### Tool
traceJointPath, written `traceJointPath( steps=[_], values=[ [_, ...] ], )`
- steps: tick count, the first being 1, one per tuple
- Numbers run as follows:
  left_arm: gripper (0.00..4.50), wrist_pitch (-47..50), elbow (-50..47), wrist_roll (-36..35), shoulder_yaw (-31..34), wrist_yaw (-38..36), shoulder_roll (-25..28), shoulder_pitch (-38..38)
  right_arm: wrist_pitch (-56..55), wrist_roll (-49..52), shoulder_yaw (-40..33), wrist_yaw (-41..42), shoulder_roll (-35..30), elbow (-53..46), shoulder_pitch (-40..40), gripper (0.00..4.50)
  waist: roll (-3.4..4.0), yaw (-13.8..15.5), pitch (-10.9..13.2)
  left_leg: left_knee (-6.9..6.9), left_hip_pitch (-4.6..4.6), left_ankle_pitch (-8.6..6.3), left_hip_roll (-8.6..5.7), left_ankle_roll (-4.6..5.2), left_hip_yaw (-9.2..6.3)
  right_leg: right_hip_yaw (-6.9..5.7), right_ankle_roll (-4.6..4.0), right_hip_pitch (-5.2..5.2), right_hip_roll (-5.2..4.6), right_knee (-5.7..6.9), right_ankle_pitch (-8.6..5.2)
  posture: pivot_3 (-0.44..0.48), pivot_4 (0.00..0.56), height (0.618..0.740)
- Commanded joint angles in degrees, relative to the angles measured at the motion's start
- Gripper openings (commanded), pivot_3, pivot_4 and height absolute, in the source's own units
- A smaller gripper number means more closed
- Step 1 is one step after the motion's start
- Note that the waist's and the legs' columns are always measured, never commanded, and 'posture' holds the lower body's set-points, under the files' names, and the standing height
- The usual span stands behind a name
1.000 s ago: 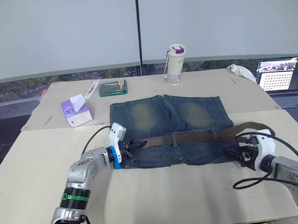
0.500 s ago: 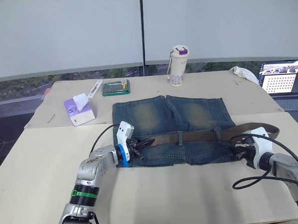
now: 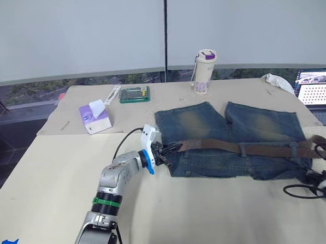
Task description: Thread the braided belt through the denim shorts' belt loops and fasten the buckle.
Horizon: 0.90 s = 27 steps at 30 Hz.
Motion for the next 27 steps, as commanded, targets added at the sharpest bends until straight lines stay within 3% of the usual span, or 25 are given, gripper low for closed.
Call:
traceJointPath(
  steps=[1, 7, 9, 13, 19, 22, 27],
  values=[
    [0.0, 0.03, -0.7, -0.08, 0.51, -0.84, 1.17, -0.71, 0.18, -0.91, -3.87, -0.05, -2.65, 0.04, 2.51, 0.01, -0.03, -0.16, 0.08, 0.0, 0.0, 0.0, 0.0, 0.0, 0.0, 0.0, 0.02, 0.0, 0.0, 0.0, -0.01, 0.0, 0.15, 0.74],
    [0.0, -0.31, 0.13, 0.08, 0.46, -0.93, 1.82, -1.05, -9.7, -5.61, -1.99, 4.74, -8.18, 5.12, 3.28, 0.01, 0.12, -0.67, 0.15, 0.0, 0.01, 0.0, -0.02, 0.01, 0.07, 0.01, 0.06, 0.0, 0.0, 0.02, -0.03, 0.0, 0.15, 0.74],
    [0.0, -0.32, 0.21, -0.05, 0.45, -0.86, 1.54, -1.18, -10.85, -4.19, -2.37, 8.21, -8.68, 4.31, 2.64, 0.94, 0.16, -1.08, 0.17, 0.0, 0.02, 0.0, -0.02, 0.01, 0.09, 0.01, 0.07, 0.0, 0.0, 0.02, -0.04, 0.0, 0.15, 0.74],
    [0.0, 0.79, -0.98, -1.06, 0.5, -0.81, 0.74, -0.81, -11.57, -4.0, -3.21, 13.83, -12.0, 1.42, 3.74, 2.23, 0.3, -2.01, 0.2, 0.0, 0.03, 0.0, 0.03, 0.01, 0.13, 0.05, 0.07, 0.0, 0.07, 0.03, -0.04, 0.0, 0.15, 0.74],
    [0.0, 2.88, -4.02, -2.52, 0.82, -0.87, 0.85, 0.33, -0.7, 3.3, -8.81, 27.52, -19.06, -7.97, 11.28, 4.32, 0.33, -2.33, 0.21, 0.01, 0.0, -0.01, 0.05, 0.03, 0.12, 0.05, 0.14, 0.03, 0.11, 0.02, -0.09, 0.0, 0.15, 0.74],
    [0.0, 5.43, -5.28, -5.26, 2.54, -0.84, 0.37, 0.23, 8.79, 15.3, -10.91, 30.33, -19.07, -17.72, 9.11, 4.42, 0.32, -2.67, 0.22, 0.06, 0.01, -0.02, 0.07, 0.04, 0.11, 0.06, 0.15, 0.09, 0.11, 0.01, -0.09, 0.0, 0.15, 0.74],
    [0.0, 12.01, -6.36, -12.32, 7.2, 0.78, -1.34, -1.17, 15.77, 28.89, -0.97, 26.57, -11.64, -33.13, 5.9, 4.42, 0.26, -2.88, 0.26, 0.02, -0.05, -0.06, 0.25, 0.05, 0.03, 0.04, 0.18, 0.17, 0.3, 0.02, -0.11, 0.0, 0.15, 0.74]
  ],
)
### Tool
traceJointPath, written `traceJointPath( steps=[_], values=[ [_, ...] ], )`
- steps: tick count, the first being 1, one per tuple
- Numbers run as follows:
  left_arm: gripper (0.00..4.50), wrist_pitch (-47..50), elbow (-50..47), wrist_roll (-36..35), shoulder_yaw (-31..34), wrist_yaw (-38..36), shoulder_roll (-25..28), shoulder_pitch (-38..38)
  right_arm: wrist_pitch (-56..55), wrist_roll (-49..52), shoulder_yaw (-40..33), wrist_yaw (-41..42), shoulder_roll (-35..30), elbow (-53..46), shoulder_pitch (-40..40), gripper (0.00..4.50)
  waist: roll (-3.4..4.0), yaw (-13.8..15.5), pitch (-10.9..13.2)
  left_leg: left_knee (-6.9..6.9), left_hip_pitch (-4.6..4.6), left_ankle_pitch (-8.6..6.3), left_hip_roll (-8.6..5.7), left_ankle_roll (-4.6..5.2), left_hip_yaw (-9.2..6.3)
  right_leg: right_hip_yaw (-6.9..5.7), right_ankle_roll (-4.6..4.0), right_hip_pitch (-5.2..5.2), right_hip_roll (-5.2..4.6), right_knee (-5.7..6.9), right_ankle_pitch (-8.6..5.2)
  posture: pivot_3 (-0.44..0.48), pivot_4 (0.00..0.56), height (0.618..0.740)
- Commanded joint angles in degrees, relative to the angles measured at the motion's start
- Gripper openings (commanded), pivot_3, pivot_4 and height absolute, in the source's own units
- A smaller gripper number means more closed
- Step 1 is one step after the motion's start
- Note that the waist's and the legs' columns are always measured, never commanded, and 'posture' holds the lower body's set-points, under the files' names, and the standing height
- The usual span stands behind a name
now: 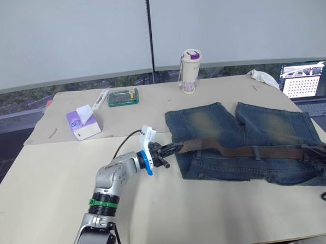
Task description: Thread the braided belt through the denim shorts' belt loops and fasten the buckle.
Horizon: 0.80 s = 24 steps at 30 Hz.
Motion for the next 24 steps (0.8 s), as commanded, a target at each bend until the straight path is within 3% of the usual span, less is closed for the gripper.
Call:
traceJointPath(
  steps=[1, 8, 12, 16, 21, 24],
  values=[
    [0.0, 3.11, -2.82, -4.35, 3.06, 0.74, 0.09, -1.75, 5.04, 9.81, 7.26, -5.27, 5.19, -9.48, -2.53, 4.42, -0.05, 0.28, 0.03, 0.05, 0.11, 0.0, 0.0, -0.01, -0.01, -0.02, 0.0, -0.07, 0.05, 0.01, 0.0, 0.0, 0.15, 0.74],
    [0.0, 5.75, -4.84, -7.0, 3.34, 1.12, 0.23, -1.77, 5.02, 11.43, 21.78, -19.67, 19.18, -9.8, -11.03, 4.42, -0.1, 0.88, 0.04, 0.19, 0.01, 0.01, -0.18, -0.04, -0.12, 0.02, -0.03, -0.23, -0.33, 0.07, 0.02, 0.0, 0.15, 0.74],
    [0.0, 5.91, -5.96, -6.91, 3.25, 2.09, 0.44, -0.72, 0.54, 4.55, 28.79, -29.19, 29.84, -6.33, -16.04, 4.42, 0.14, 0.65, -0.1, 0.14, 0.03, 0.03, -0.18, -0.1, -0.14, 0.03, -0.04, -0.3, -0.3, 0.12, 0.03, 0.0, 0.15, 0.74],
    [0.0, 5.91, -7.75, -6.74, 2.99, 2.82, 0.95, 1.47, -3.64, 6.95, 28.64, -33.63, 38.98, -6.45, -19.48, 4.42, 0.39, 0.23, -0.25, 0.05, 0.03, 0.07, -0.17, -0.15, -0.14, 0.03, -0.05, -0.37, -0.25, 0.15, 0.03, 0.0, 0.15, 0.74],
    [0.0, 5.73, -8.36, -6.96, 2.78, 3.63, 0.39, 2.06, -4.5, 9.2, 28.34, -35.65, 41.71, -6.74, -20.51, 4.42, 0.37, 0.35, -0.26, 0.04, 0.06, 0.07, -0.21, -0.15, -0.21, -0.05, -0.06, -0.34, -0.25, 0.13, 0.04, 0.0, 0.15, 0.74],
    [0.0, 4.83, -7.69, -6.49, 2.57, 3.75, 0.06, 1.7, -4.37, 9.5, 28.6, -35.46, 40.66, -6.68, -20.76, 3.65, 0.38, 0.16, -0.26, 0.0, 0.07, 0.07, -0.22, -0.14, -0.2, -0.03, -0.06, -0.36, -0.25, 0.14, 0.04, 0.0, 0.15, 0.74]
  ],
)
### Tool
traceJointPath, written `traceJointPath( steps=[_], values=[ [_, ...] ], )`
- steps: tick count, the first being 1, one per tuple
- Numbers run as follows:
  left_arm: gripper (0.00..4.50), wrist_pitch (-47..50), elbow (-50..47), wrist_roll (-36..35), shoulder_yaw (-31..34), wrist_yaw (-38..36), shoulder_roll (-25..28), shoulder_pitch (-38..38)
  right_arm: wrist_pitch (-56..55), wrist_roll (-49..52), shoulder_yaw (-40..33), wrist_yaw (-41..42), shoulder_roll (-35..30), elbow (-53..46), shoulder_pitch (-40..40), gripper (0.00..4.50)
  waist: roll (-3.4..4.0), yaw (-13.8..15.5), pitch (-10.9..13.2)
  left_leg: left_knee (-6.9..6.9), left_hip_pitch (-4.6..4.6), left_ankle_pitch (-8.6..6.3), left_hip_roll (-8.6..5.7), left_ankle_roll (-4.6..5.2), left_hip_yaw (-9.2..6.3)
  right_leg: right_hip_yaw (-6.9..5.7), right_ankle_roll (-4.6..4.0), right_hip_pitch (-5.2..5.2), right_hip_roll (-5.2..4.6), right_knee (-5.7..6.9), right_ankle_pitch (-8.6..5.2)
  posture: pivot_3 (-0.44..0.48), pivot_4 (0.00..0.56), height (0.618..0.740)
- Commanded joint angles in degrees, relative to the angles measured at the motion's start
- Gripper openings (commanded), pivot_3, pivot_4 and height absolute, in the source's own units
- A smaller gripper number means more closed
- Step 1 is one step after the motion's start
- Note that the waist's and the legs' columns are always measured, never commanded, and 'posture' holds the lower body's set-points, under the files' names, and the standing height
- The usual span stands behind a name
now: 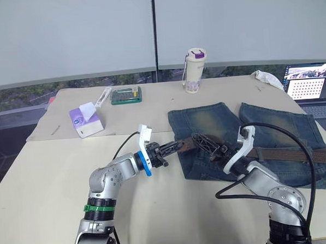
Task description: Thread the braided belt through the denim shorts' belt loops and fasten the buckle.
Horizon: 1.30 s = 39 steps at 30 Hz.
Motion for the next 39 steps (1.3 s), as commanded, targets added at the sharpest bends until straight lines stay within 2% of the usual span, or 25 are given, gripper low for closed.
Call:
traceJointPath(
  steps=[1, 2, 4, 5, 6, 10, 11, 12, 14, 17, 22, 28, 32, 39],
  values=[
    [0.0, -1.65, -1.17, -0.33, -0.05, -0.11, -0.43, -1.15, -1.28, 2.02, -0.83, 0.2, -1.22, -1.91, -0.82, 3.29, 0.0, -0.08, 0.0, -0.02, 0.01, 0.0, 0.0, 0.0, 0.01, 0.0, 0.0, 0.0, 0.02, 0.0, 0.0, 0.0, 0.15, 0.74],
    [0.0, -1.89, -0.88, -0.13, -0.14, -0.14, -0.5, -1.25, -1.2, 2.22, -0.82, 0.34, -1.47, -1.94, -0.78, 3.09, 0.0, -0.1, 0.0, -0.02, 0.01, 0.0, 0.01, 0.0, 0.01, 0.0, 0.0, 0.0, 0.04, 0.0, 0.0, 0.0, 0.15, 0.74],
    [0.0, -2.37, -0.3, 0.14, -0.22, -0.25, -0.61, -1.53, -0.88, 2.41, -0.78, 0.86, -2.42, -1.99, -0.58, 2.22, 0.0, -0.17, 0.0, -0.03, 0.02, 0.0, 0.01, 0.0, 0.01, 0.0, 0.0, 0.0, 0.05, 0.0, 0.0, 0.0, 0.15, 0.74],
    [0.0, -2.58, -0.17, 0.25, -0.29, -0.35, -0.61, -1.56, -0.78, 2.55, -0.92, 0.85, -2.76, -1.94, -0.54, 2.16, 0.0, -0.15, 0.0, -0.03, 0.02, 0.0, 0.01, 0.0, 0.01, 0.0, 0.0, 0.0, 0.06, 0.0, 0.0, 0.0, 0.15, 0.74],
    [0.0, -2.76, -0.07, 0.32, -0.36, -0.4, -0.62, -1.55, -0.76, 2.73, -1.02, 0.82, -3.09, -1.86, -0.51, 1.59, -0.01, -0.15, 0.0, -0.03, 0.02, 0.0, 0.01, 0.0, 0.01, 0.0, 0.0, 0.0, 0.06, -0.01, 0.0, 0.0, 0.15, 0.74],
    [0.0, -3.02, -0.28, 0.16, -0.71, -0.36, -0.57, -1.25, -0.86, 3.46, -0.86, 0.49, -4.08, -1.8, -0.29, 0.21, -0.01, -0.18, 0.0, -0.03, 0.02, 0.0, 0.02, 0.0, 0.02, 0.01, 0.0, 0.01, 0.07, -0.01, 0.0, 0.0, 0.15, 0.74],
    [0.0, -3.09, -0.62, 0.23, -1.09, -0.69, -0.37, -0.89, -0.61, 3.69, -0.76, 0.38, -4.39, -1.82, -0.13, 0.07, -0.01, -0.2, 0.01, -0.03, 0.02, 0.0, 0.02, 0.0, 0.02, 0.01, 0.0, 0.01, 0.07, -0.01, 0.0, 0.0, 0.15, 0.74],
    [0.0, -3.06, -0.87, 0.2, -1.36, -0.97, -0.21, -0.62, -0.46, 3.87, -0.69, 0.29, -4.63, -1.83, -0.01, 0.07, -0.01, -0.2, 0.01, -0.03, 0.02, 0.0, 0.02, 0.0, 0.02, 0.01, 0.0, 0.01, 0.07, -0.01, 0.0, 0.0, 0.15, 0.74],
    [0.77, -2.58, -1.76, -0.98, -1.54, -2.45, 0.15, -0.01, -0.37, 4.08, -0.66, -0.04, -5.05, -1.94, 0.13, 0.0, -0.01, -0.19, 0.01, -0.03, 0.02, 0.0, 0.02, 0.01, 0.02, 0.01, 0.0, 0.01, 0.07, -0.02, 0.0, 0.0, 0.15, 0.74],
    [1.69, -2.52, -2.52, -1.97, -0.78, -2.27, -0.14, 0.32, -0.51, 3.29, -1.42, -1.24, -6.23, -1.9, 0.43, 0.0, -0.01, -0.16, 0.01, -0.04, 0.02, 0.0, 0.02, 0.01, 0.02, 0.01, 0.0, 0.0, 0.07, -0.01, 0.0, 0.0, 0.15, 0.74],
    [3.37, -11.69, -1.96, 8.14, -6.83, -5.03, 4.88, 1.94, 0.33, 3.27, -5.38, -5.6, -9.59, -0.65, 2.85, 0.0, -0.02, 0.0, 0.01, -0.05, 0.02, 0.0, 0.01, 0.01, 0.04, 0.03, 0.0, 0.02, 0.05, -0.04, 0.0, 0.0, 0.15, 0.74],
    [3.37, -17.62, 1.36, 10.96, -6.47, -6.32, 5.96, 2.45, 0.41, 2.06, -10.34, -10.37, -12.53, 4.23, 4.54, 0.0, -0.04, 0.07, 0.02, -0.1, 0.0, -0.01, 0.02, 0.03, 0.05, 0.04, -0.01, 0.04, -0.03, -0.07, 0.0, 0.0, 0.15, 0.74],
    [3.37, -20.04, 1.87, 12.79, -8.04, -8.64, 6.96, 2.89, 1.02, 1.54, -10.12, -12.53, -12.36, 5.83, 3.98, 0.0, -0.03, -0.04, 0.02, -0.14, 0.01, -0.01, 0.04, 0.03, 0.08, 0.04, 0.0, 0.03, 0.0, -0.07, -0.01, 0.0, 0.15, 0.74],
    [3.37, -22.24, 2.28, 14.85, -9.74, -10.84, 7.61, 2.7, 0.6, 3.48, -6.91, -16.56, -5.02, 7.12, 0.88, 0.0, -0.01, -0.21, 0.01, -0.16, 0.02, -0.01, 0.08, 0.04, 0.08, 0.05, -0.01, 0.03, 0.04, -0.05, 0.0, 0.0, 0.15, 0.74]
  ],
)
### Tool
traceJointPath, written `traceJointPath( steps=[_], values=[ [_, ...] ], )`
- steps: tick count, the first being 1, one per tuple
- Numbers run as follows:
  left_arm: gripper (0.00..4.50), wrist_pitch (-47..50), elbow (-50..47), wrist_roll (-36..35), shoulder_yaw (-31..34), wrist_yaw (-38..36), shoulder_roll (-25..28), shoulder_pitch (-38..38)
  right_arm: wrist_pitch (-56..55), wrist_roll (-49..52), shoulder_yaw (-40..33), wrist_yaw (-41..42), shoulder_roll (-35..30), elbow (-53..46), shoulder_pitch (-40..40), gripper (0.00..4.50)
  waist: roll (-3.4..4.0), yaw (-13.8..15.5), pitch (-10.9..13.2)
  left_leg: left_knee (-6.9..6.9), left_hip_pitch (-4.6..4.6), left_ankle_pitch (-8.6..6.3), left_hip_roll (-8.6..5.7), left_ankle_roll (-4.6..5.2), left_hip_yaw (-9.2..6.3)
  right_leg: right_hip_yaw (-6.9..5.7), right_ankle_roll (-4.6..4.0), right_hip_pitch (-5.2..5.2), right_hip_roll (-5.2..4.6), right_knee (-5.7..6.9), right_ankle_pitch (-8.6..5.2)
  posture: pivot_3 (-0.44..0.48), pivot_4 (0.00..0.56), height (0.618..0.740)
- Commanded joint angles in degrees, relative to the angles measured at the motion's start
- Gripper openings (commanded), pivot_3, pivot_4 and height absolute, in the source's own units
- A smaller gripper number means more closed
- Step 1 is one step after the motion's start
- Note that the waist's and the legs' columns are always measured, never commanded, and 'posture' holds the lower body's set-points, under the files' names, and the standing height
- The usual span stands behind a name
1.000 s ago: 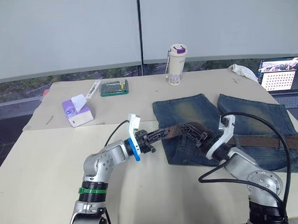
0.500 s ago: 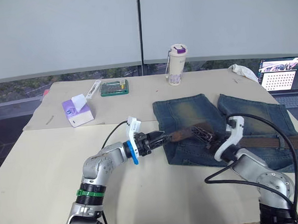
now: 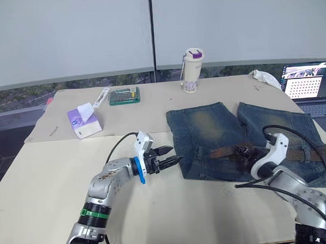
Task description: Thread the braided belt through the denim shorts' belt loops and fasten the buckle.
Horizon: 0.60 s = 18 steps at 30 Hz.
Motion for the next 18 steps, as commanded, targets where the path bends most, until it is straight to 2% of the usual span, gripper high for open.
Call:
traceJointPath(
  steps=[1, 8, 10, 18],
  values=[
    [3.37, -1.86, -0.22, 1.01, -0.06, -0.85, 0.43, -0.59, -0.63, 1.26, 0.19, -2.18, 2.77, 0.71, -1.93, 0.0, 0.0, -0.05, 0.0, 0.0, 0.0, 0.0, 0.0, 0.0, 0.0, 0.01, 0.0, 0.0, -0.01, 0.0, 0.0, 0.0, 0.15, 0.74],
    [3.37, -1.4, 0.1, 1.14, 0.51, 0.06, 0.1, -0.1, 0.67, -2.85, 4.46, -1.59, 4.38, 3.54, -2.4, 0.0, 0.01, -0.05, -0.01, 0.0, 0.02, 0.0, -0.02, 0.0, -0.02, -0.02, 0.0, 0.0, 0.0, 0.0, 0.0, 0.0, 0.15, 0.74],
    [3.37, -1.19, 0.8, 0.99, 1.03, 0.66, -0.11, -0.08, -2.06, -4.97, 6.02, -0.81, 6.25, 3.94, -3.86, 0.0, 0.02, -0.22, -0.01, -0.01, 0.04, 0.0, 0.0, 0.0, -0.02, -0.02, 0.0, 0.0, 0.04, 0.02, 0.0, 0.0, 0.15, 0.74],
    [3.37, 3.36, 3.71, -1.86, 5.31, 5.74, -2.97, -0.56, -1.87, -5.04, 8.83, 2.0, 10.87, 5.48, -5.57, 0.0, 0.03, -1.17, -0.02, -0.04, 0.05, 0.0, 0.05, 0.0, -0.05, -0.02, 0.0, -0.05, 0.18, 0.06, 0.0, 0.0, 0.15, 0.74]
  ],
)
